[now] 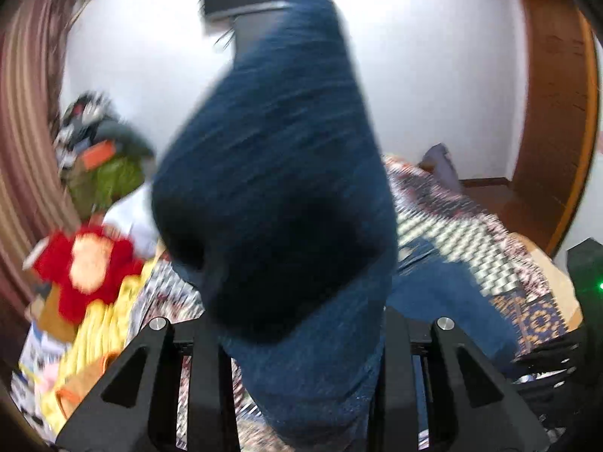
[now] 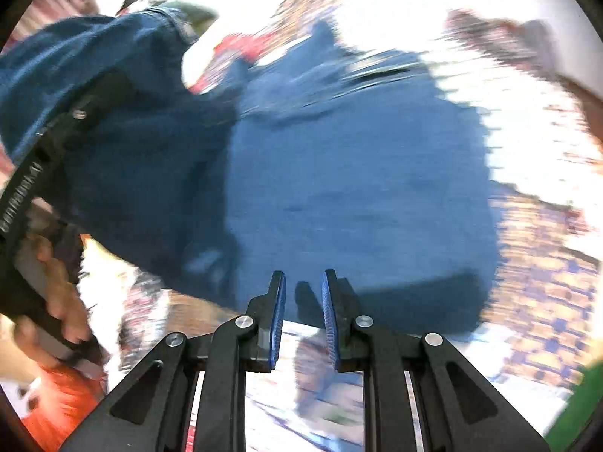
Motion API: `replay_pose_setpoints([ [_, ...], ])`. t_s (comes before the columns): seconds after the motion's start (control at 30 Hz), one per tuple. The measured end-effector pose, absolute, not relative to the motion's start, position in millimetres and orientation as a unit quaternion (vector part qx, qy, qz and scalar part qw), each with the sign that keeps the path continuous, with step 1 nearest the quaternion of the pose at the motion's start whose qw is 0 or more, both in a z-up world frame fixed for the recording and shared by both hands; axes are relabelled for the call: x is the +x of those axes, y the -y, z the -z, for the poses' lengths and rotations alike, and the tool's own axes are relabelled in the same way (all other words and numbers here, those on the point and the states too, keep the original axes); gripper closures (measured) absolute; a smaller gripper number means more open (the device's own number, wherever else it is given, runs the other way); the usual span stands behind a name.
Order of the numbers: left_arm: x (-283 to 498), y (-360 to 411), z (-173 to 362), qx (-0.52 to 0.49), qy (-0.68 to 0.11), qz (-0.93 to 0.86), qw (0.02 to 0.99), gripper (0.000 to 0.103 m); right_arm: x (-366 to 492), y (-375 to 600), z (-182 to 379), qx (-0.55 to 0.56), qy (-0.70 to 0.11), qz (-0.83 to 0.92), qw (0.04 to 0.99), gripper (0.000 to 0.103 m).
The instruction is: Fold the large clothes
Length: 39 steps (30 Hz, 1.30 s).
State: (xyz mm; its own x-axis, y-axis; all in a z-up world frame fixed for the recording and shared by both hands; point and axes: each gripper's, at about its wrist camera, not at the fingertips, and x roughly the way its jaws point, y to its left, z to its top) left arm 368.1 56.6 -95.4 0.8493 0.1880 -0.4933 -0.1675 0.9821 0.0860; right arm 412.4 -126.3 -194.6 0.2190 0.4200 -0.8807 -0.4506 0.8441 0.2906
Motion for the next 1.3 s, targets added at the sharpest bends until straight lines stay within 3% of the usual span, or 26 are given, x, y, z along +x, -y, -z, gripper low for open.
replay_pose_setpoints([
  [0.23, 398.5, 45.7, 95.3, 0.099, -0.248, -0.01, 0.964, 0.072, 397.9, 239.5, 153.2, -0.003, -0.517, -0.185, 0.836, 0.088],
  [0.5, 391.4, 111.4, 184.6, 0.223, -0.368, 0.082, 0.899, 0.072, 387.9, 317.4, 132.4, 0.033, -0.493, -0.13, 0.859, 0.088],
  [0.77, 373.0, 112.2, 188.8, 0.217, -0.42, 0.116, 0.874, 0.053, 382.5, 320.8, 134.4, 0.04, -0.504, -0.142, 0.851, 0.088],
  [0.83, 366.9, 110.4, 177.3, 0.184, -0.43, 0.139, 0.873, 0.033, 381.4, 309.4, 131.5, 0.029, -0.498, -0.156, 0.853, 0.088],
  [0.97, 348.5, 95.2, 151.3, 0.107, -0.44, 0.192, 0.871, 0.028, 382.7, 285.7, 120.2, 0.005, -0.481, -0.176, 0.859, 0.088],
  [1.2, 330.1, 25.9, 105.2, 0.065, -0.384, 0.121, 0.913, 0.002, 389.8, 232.7, 101.5, -0.013, -0.457, -0.23, 0.859, 0.088],
  [1.3, 328.9, -6.3, 105.4, 0.068, -0.383, 0.074, 0.918, 0.002, 393.8, 206.7, 109.8, -0.025, -0.465, -0.251, 0.849, 0.088],
])
